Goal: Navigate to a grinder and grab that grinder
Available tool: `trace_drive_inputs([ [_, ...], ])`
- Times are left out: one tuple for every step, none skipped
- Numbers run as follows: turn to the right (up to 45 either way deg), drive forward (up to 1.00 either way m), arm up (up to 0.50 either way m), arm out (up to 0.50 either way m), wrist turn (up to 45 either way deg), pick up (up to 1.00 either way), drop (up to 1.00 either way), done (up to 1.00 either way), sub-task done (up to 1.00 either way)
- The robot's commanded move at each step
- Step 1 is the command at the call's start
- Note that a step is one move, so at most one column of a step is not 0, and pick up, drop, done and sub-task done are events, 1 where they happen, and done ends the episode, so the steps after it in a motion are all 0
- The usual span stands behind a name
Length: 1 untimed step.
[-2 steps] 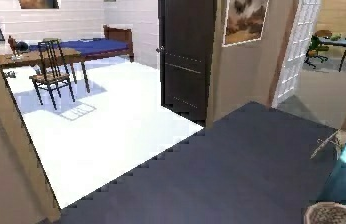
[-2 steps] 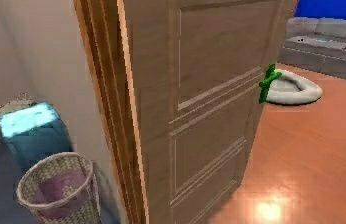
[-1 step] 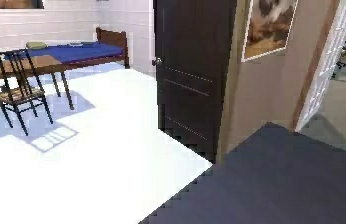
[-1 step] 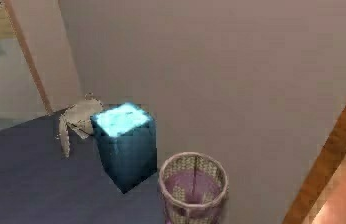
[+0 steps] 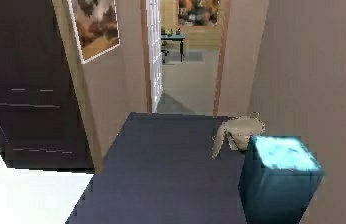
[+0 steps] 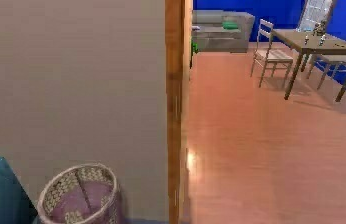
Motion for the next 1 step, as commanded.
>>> trace_drive_inputs([
  [0.0,1.0,0.0,0.0,0.0,0.0,0.0,0.0,0.0],
])
